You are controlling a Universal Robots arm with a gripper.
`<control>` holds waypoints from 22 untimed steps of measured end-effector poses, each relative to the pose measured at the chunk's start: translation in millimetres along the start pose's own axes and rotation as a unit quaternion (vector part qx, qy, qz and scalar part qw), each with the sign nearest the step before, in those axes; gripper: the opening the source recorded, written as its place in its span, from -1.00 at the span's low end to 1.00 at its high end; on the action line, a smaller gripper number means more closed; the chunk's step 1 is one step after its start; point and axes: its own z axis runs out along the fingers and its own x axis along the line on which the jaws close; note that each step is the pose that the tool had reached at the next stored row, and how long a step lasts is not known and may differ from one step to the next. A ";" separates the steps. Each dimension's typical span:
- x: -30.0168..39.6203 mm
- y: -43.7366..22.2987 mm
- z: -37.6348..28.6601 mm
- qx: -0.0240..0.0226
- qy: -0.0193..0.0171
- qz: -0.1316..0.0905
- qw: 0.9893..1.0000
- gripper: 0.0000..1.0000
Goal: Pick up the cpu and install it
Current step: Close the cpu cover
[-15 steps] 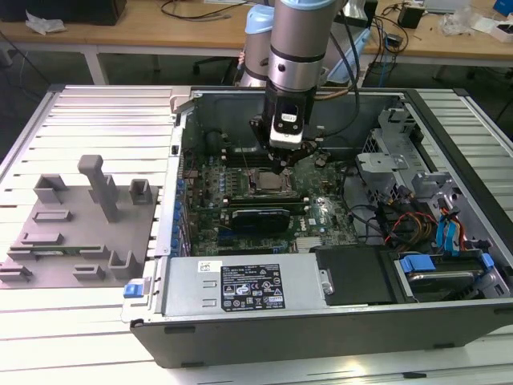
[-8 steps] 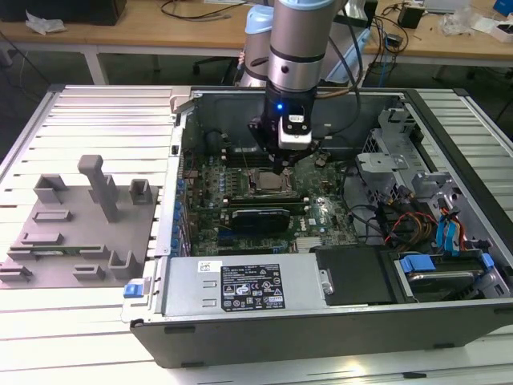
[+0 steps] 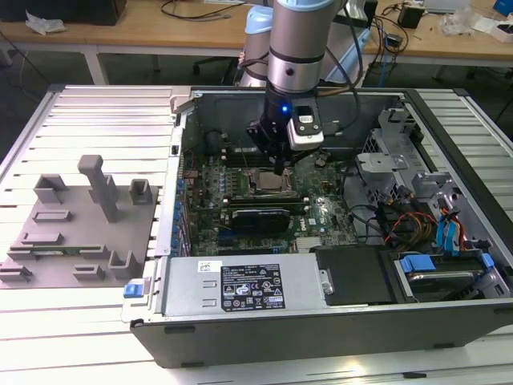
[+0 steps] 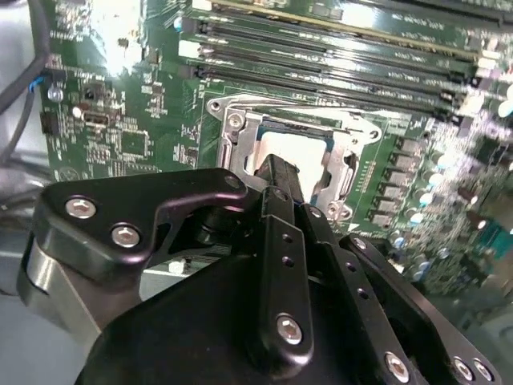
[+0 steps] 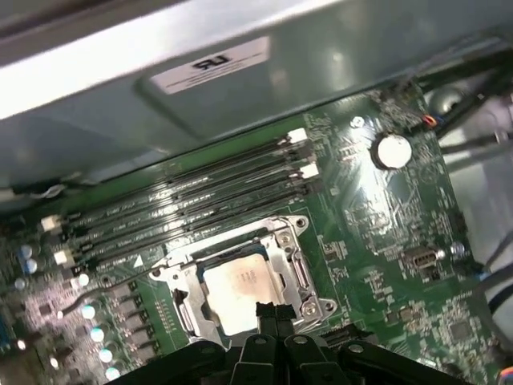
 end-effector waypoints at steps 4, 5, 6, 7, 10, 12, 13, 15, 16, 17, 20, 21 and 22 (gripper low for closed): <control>0.0 0.0 0.7 -0.001 -0.002 -0.042 0.999 -0.79; 0.0 0.0 1.0 -0.001 -0.003 -0.056 0.998 -0.79; 0.0 0.0 1.4 -0.001 -0.004 -0.077 0.997 -0.79; 0.0 0.1 1.9 -0.001 -0.004 -0.094 0.996 -0.79; 0.0 0.1 2.9 -0.002 -0.006 -0.132 0.991 -0.79; 0.1 0.1 3.5 -0.002 -0.007 -0.152 0.988 -0.79; 0.1 0.1 3.7 -0.002 -0.007 -0.161 0.987 -0.79; 0.1 0.2 4.3 -0.002 -0.008 -0.182 0.983 -0.79; 0.4 0.1 4.6 -0.002 -0.009 -0.196 0.981 -0.79; 2.7 -0.7 5.1 -0.003 -0.009 -0.202 0.979 -0.79; 7.7 -2.2 6.2 -0.003 -0.009 -0.202 0.979 -0.79; 9.2 -2.6 6.7 -0.003 -0.009 -0.202 0.979 -0.79; 11.8 -3.5 7.3 -0.003 -0.009 -0.202 0.979 -0.79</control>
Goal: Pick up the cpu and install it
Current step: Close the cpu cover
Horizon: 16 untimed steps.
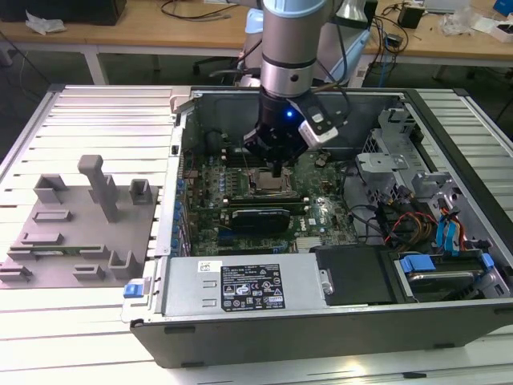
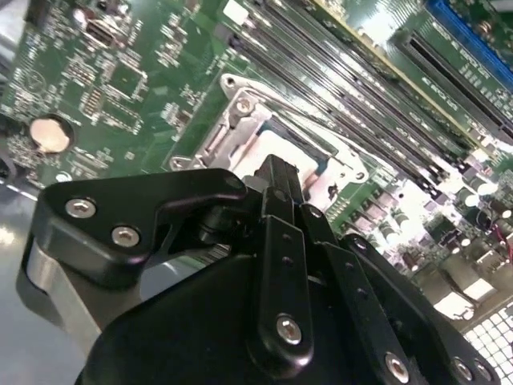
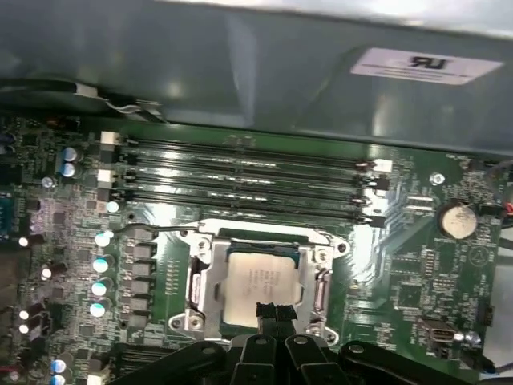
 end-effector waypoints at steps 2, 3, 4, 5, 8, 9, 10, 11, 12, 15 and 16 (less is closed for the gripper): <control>4.6 0.5 1.0 0.000 0.000 0.001 1.000 -0.79; 9.4 1.0 2.1 0.000 0.000 0.001 1.000 -0.79; 13.2 1.4 2.9 0.000 0.000 0.002 1.000 -0.79; 18.9 2.0 4.3 0.000 0.000 0.003 1.000 -0.79; 27.4 3.0 8.0 0.000 0.000 0.004 1.000 -0.79; 29.9 3.2 9.5 0.000 0.000 0.004 1.000 -0.79; 29.9 3.2 9.5 0.000 0.000 0.004 1.000 -0.79; 29.8 3.2 9.5 0.000 0.000 0.004 1.000 -0.79; 29.8 3.2 9.6 0.000 0.000 0.004 1.000 -0.79; 30.7 3.5 14.0 0.000 0.000 0.004 1.000 -0.79; 31.1 3.7 15.9 0.000 0.000 0.004 1.000 -0.79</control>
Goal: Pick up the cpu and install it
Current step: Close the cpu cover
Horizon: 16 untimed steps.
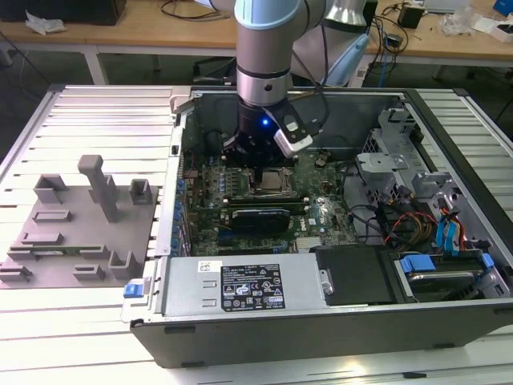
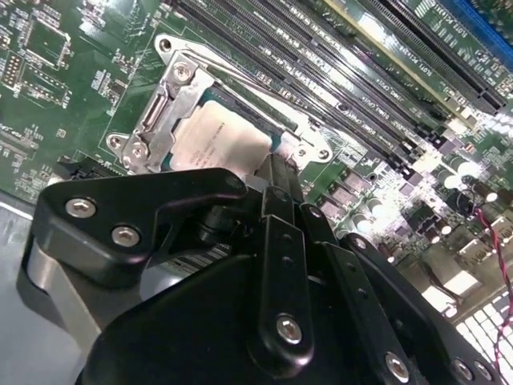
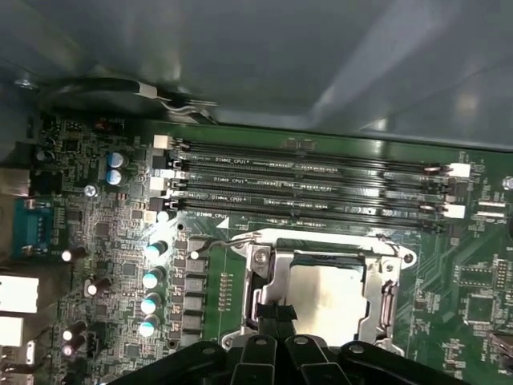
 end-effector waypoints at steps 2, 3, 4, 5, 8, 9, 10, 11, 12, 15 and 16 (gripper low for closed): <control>1.1 0.5 2.6 -0.001 0.000 0.000 1.000 -0.79; 1.9 0.9 3.8 -0.002 -0.001 0.000 1.000 -0.79; 2.5 1.2 4.8 -0.003 -0.001 0.000 1.000 -0.79; 3.2 1.6 5.7 -0.003 -0.002 0.000 1.000 -0.79; 4.4 2.0 8.2 -0.004 -0.002 0.000 1.000 -0.79; 4.5 2.0 8.5 -0.004 -0.002 0.000 1.000 -0.79; 4.5 2.0 8.8 -0.004 -0.002 0.000 1.000 -0.79; 4.4 2.1 9.2 -0.004 -0.002 0.000 1.000 -0.79; 4.5 2.1 9.8 -0.004 -0.002 0.000 1.000 -0.79; 4.6 2.1 10.6 -0.004 -0.002 0.000 1.000 -0.79; 4.5 2.1 10.7 -0.004 -0.002 0.000 1.000 -0.79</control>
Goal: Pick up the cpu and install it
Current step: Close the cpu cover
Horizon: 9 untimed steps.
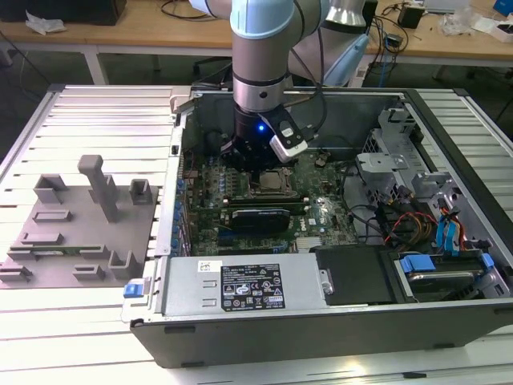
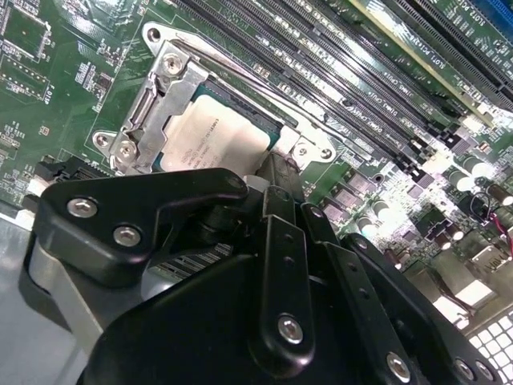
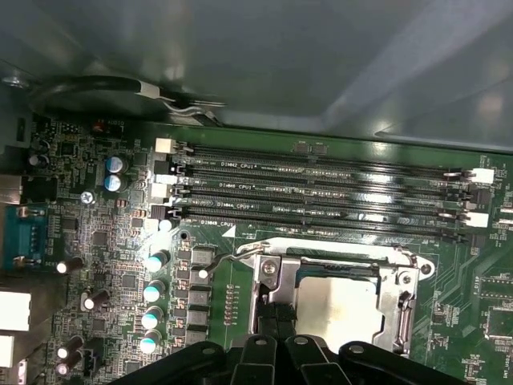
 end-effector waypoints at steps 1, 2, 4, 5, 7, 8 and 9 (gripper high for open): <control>0.0 0.0 0.0 0.000 0.000 0.000 1.000 -0.79; 0.0 0.0 0.0 0.000 0.000 0.000 1.000 -0.79; 0.0 0.0 0.0 0.000 0.000 0.000 1.000 -0.79; 0.0 0.0 -0.2 0.000 0.000 0.000 1.000 -0.79; -0.2 0.1 -2.6 -0.001 -0.001 0.000 1.000 -0.79; -0.1 -0.1 -4.0 0.000 0.000 0.000 1.000 -0.79; -0.1 -0.1 -4.6 0.000 0.000 0.000 1.000 -0.79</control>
